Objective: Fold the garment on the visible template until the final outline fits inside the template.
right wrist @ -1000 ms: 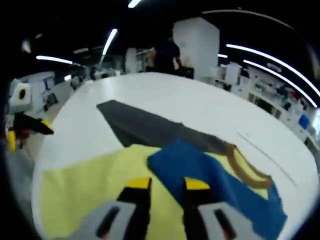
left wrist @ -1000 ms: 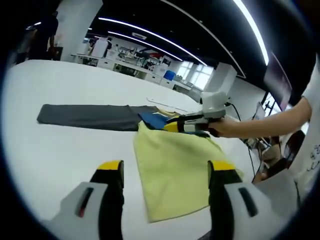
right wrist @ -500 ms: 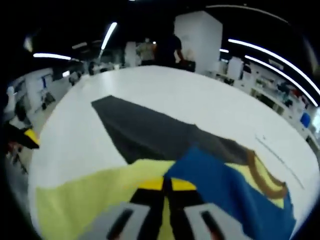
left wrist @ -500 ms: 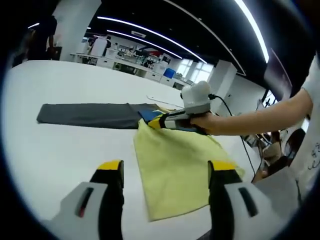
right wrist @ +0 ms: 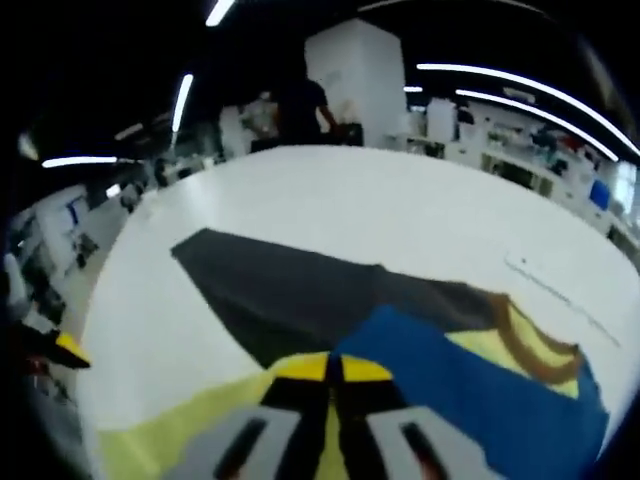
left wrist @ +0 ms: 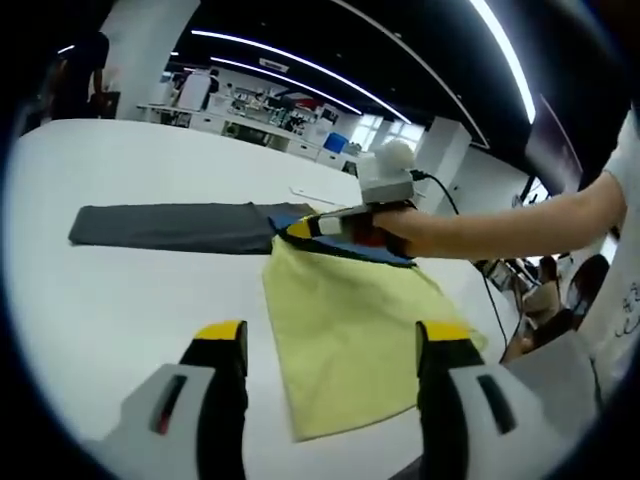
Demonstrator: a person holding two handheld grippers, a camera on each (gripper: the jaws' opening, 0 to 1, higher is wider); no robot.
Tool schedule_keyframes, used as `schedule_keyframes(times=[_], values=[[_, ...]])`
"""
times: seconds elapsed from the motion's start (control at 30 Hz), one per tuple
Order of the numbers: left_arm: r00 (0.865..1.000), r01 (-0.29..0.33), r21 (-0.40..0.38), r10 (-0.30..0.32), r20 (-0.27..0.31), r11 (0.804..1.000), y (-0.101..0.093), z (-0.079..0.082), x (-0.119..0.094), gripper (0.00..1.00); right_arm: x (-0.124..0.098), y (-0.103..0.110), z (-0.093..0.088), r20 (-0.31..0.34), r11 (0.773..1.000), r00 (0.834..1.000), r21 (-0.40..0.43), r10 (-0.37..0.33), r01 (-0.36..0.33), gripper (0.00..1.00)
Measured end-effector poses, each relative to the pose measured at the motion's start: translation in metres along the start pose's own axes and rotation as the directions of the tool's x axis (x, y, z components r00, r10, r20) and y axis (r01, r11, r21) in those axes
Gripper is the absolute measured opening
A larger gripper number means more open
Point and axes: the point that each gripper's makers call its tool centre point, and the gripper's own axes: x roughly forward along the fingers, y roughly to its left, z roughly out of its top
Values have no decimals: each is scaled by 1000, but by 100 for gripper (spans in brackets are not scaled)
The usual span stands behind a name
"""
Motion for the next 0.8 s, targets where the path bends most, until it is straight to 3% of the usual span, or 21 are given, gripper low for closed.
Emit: schedule_keyframes(times=[0.17, 0.27, 0.37, 0.47, 0.57, 0.67, 0.8], values=[[1000, -2, -6, 2, 6, 1000, 2, 1, 0, 65, -3, 4, -1, -4, 1000, 1000, 6, 26, -26, 0], [1000, 0, -8, 0, 6, 1000, 2, 1, 0, 65, -5, 8, -1, 7, 999, 999, 9, 45, -45, 8], [1000, 0, -6, 0, 7, 1000, 1, 1, 0, 65, -10, 13, -3, 13, 998, 998, -24, 64, -63, 23], [1000, 2, -7, -1, 12, 1000, 0, 2, 0, 65, -13, 21, -3, 42, 990, 991, -55, 130, -127, 45], [1000, 4, -7, -4, 12, 1000, -2, 2, 0, 65, -17, 21, -7, 39, 988, 989, -52, 145, -143, 72], [1000, 5, -9, -5, 15, 1000, -2, 2, 1, 65, -19, 10, -6, 59, 990, 989, -37, 137, -135, 81], [1000, 5, -13, -5, 17, 1000, -2, 2, 1, 65, -25, 0, -8, 73, 990, 988, -19, 137, -136, 99]])
